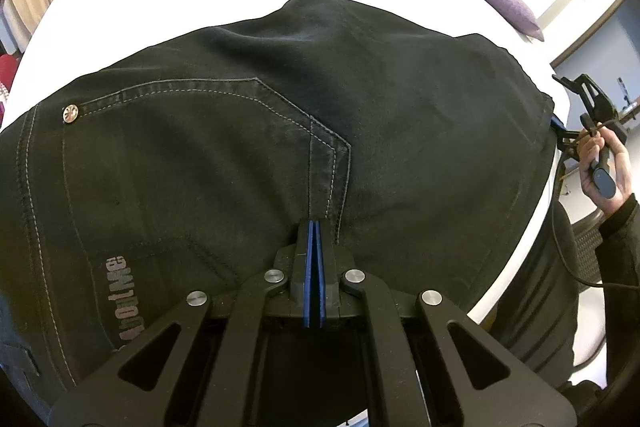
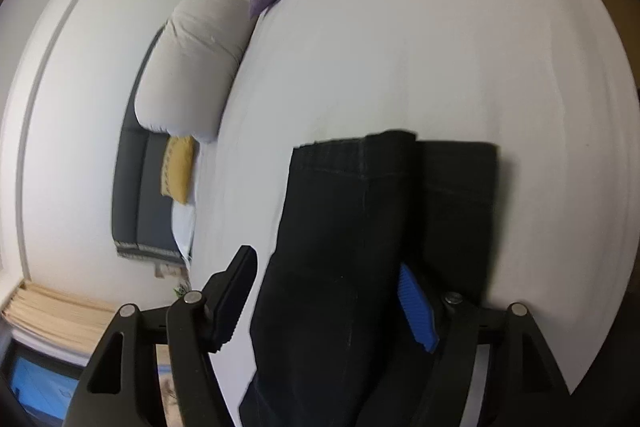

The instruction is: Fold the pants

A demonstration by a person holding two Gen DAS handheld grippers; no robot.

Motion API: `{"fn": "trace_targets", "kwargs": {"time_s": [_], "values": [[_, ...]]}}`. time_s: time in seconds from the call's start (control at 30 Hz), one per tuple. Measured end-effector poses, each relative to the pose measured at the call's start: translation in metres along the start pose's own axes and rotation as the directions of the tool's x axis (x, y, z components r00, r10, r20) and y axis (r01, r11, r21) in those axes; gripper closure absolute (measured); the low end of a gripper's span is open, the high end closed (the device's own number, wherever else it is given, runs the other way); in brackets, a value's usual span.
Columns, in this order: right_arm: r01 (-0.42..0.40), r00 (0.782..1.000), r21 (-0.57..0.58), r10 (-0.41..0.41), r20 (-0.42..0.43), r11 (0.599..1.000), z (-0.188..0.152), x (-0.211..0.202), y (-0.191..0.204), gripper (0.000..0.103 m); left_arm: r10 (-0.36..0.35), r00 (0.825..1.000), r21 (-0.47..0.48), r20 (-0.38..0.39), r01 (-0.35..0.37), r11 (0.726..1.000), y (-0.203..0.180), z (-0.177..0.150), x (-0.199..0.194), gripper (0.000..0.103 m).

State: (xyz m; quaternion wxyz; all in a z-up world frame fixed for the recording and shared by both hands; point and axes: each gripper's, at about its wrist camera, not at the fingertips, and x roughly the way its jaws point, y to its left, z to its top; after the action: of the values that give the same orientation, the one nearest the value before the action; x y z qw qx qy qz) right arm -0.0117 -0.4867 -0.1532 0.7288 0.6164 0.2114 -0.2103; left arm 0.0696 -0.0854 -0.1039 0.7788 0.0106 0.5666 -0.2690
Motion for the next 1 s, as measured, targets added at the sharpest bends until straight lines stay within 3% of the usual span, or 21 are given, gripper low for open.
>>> {"fn": "trace_targets", "kwargs": {"time_s": [0.03, 0.1, 0.17, 0.57, 1.0], "values": [[0.01, 1.0, -0.005, -0.01, -0.002, 1.0, 0.005, 0.001, -0.009, 0.056, 0.002, 1.0, -0.002, 0.0, -0.002, 1.0, -0.001, 0.0, 0.0, 0.102], [0.037, 0.999, 0.019, -0.037, -0.019, 0.999, 0.004, -0.002, -0.02, 0.095, 0.005, 1.0, -0.004, -0.001, -0.005, 1.0, -0.004, 0.001, 0.001, 0.102], [0.047, 0.999, 0.058, -0.046, -0.018, 0.997, 0.004, -0.007, -0.035, 0.099, 0.006, 1.0, -0.001, -0.002, -0.006, 1.0, -0.001, -0.001, 0.0, 0.102], [0.008, 1.0, 0.203, -0.01, 0.01, 0.979, 0.002, -0.042, -0.062, 0.099, 0.02, 0.999, 0.045, -0.05, -0.018, 0.999, -0.007, 0.012, -0.001, 0.102], [0.042, 0.999, 0.209, -0.038, -0.024, 0.977, 0.004, -0.059, -0.069, 0.1, -0.009, 0.997, 0.031, -0.074, 0.011, 0.999, 0.003, 0.006, -0.008, 0.102]]}}
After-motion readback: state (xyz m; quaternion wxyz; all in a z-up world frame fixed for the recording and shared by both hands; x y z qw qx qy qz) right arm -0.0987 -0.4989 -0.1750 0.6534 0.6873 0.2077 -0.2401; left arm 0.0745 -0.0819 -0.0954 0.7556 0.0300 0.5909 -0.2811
